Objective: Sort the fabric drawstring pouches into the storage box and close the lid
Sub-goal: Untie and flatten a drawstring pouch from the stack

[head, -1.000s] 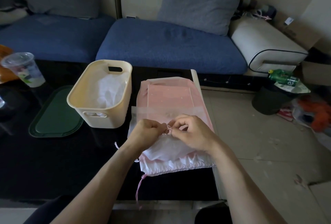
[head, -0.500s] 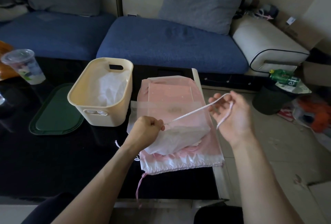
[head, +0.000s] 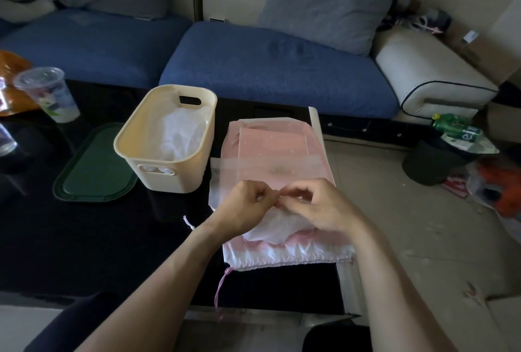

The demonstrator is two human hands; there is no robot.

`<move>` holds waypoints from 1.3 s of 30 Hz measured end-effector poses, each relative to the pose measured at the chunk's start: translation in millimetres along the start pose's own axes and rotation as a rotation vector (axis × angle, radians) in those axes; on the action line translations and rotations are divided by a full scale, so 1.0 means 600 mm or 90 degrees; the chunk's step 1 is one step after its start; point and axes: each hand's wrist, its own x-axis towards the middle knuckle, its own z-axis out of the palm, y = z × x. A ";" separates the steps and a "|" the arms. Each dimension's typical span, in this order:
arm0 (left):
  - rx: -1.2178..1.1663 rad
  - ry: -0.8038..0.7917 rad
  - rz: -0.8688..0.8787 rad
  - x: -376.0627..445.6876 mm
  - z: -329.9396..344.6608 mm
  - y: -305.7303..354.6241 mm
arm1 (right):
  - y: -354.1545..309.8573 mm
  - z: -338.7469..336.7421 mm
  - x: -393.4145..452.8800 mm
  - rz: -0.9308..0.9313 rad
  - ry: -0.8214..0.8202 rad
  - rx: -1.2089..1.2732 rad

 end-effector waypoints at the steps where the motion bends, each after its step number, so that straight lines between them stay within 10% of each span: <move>1: 0.005 0.005 0.003 0.000 -0.001 -0.001 | 0.000 0.004 0.002 0.002 0.003 -0.020; 24: 0.116 0.109 0.026 -0.001 -0.028 -0.005 | 0.008 -0.034 -0.007 0.123 0.157 -0.050; 33: 0.119 0.189 0.112 -0.024 -0.015 0.013 | 0.012 0.002 0.017 -0.040 0.338 -0.155; 39: 0.205 0.119 0.026 -0.021 -0.032 -0.004 | 0.011 0.007 0.005 0.033 0.166 -0.111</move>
